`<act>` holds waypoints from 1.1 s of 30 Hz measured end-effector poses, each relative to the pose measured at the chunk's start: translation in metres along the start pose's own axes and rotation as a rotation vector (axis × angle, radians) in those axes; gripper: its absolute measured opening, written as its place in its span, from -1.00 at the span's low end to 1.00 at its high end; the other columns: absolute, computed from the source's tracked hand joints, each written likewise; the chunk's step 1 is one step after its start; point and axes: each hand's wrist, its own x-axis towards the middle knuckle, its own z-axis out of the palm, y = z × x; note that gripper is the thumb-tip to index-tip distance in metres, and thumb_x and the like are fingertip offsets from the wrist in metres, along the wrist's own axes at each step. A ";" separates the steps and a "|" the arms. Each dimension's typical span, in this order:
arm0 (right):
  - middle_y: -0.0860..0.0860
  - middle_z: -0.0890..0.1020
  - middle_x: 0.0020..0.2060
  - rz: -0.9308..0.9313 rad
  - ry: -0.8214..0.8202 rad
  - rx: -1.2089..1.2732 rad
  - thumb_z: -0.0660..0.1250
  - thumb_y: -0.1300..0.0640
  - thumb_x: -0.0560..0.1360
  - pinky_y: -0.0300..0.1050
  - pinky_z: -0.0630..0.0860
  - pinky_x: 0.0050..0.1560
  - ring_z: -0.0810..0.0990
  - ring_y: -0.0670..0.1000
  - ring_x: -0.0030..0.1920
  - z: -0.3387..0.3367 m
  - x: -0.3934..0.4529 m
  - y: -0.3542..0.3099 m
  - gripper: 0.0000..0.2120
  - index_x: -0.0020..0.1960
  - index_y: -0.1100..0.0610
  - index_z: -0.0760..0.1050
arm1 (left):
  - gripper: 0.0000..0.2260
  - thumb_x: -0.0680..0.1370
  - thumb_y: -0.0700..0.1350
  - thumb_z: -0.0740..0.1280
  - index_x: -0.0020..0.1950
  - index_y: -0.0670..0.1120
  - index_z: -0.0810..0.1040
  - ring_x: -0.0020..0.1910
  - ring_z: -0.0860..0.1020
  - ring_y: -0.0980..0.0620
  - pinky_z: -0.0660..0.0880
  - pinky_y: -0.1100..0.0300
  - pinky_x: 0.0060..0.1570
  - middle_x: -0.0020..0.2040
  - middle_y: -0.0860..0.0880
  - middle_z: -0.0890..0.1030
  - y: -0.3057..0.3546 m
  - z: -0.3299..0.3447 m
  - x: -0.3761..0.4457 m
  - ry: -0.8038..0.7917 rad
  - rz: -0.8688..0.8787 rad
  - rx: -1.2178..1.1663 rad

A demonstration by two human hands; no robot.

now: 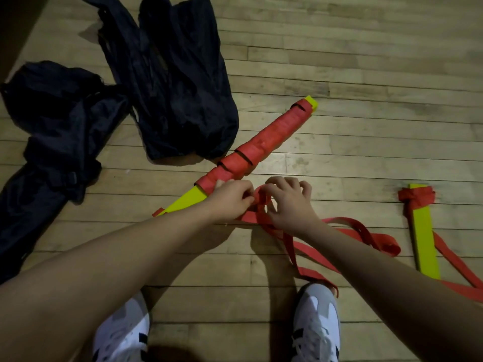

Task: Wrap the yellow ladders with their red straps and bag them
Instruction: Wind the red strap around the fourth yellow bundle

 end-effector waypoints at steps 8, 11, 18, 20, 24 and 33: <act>0.01 0.36 0.27 -0.025 -0.021 -0.109 0.35 -0.13 0.47 0.10 0.04 0.29 0.29 0.16 0.28 0.014 0.008 -0.005 -0.56 0.29 -0.05 0.38 | -0.90 0.54 -0.18 0.29 -0.16 -0.02 0.50 -0.06 0.55 -0.03 0.38 -0.02 0.17 -0.22 0.06 0.55 0.001 -0.004 -0.009 0.031 -0.077 -0.245; -0.01 0.45 0.15 -0.085 0.020 -0.113 0.32 -0.10 0.49 0.03 0.01 0.23 0.33 0.11 0.23 0.014 0.010 -0.006 -0.70 0.13 0.05 0.47 | -0.92 0.56 -0.14 0.27 -0.13 -0.02 0.49 -0.01 0.53 -0.02 0.37 0.02 0.12 -0.18 0.08 0.51 -0.003 -0.001 -0.011 0.028 -0.039 -0.136; -0.04 0.42 -0.22 -0.050 0.071 -0.092 0.37 -0.04 0.44 -0.12 0.22 -0.06 0.37 0.02 -0.23 -0.012 0.007 -0.003 -0.71 -0.14 0.10 0.31 | -0.84 0.62 -0.07 0.20 0.13 -0.08 0.49 0.15 0.43 -0.03 0.27 0.07 0.12 0.05 -0.01 0.46 -0.010 0.002 -0.015 0.031 -0.023 0.076; 0.01 0.50 -0.07 -0.001 0.062 -0.173 0.29 0.14 0.48 -0.12 0.26 -0.10 0.42 0.06 -0.18 -0.013 0.008 -0.002 -0.81 0.05 0.11 0.35 | -0.81 0.62 -0.08 0.18 0.15 -0.08 0.52 0.17 0.43 -0.06 0.28 0.07 0.13 0.10 -0.05 0.50 -0.009 0.001 -0.015 0.035 -0.022 0.157; 0.06 0.38 0.28 0.016 -0.181 -0.352 0.30 0.10 0.48 0.04 0.18 0.34 0.34 0.14 0.30 -0.011 0.011 -0.002 -0.53 0.36 0.07 0.30 | -0.77 0.61 -0.12 0.17 0.24 -0.09 0.49 0.21 0.38 -0.07 0.25 0.07 0.17 0.18 -0.06 0.48 -0.012 0.000 -0.020 0.079 -0.007 0.215; 0.13 0.51 0.14 0.033 -0.215 0.033 0.18 -0.11 0.57 0.03 0.37 0.18 0.50 0.15 0.15 0.017 0.030 -0.054 -0.56 0.26 0.20 0.38 | -0.66 0.53 -0.17 0.26 0.29 -0.15 0.36 0.19 0.35 -0.10 0.27 0.07 0.22 0.22 -0.11 0.39 -0.037 -0.007 -0.044 0.271 -0.171 0.240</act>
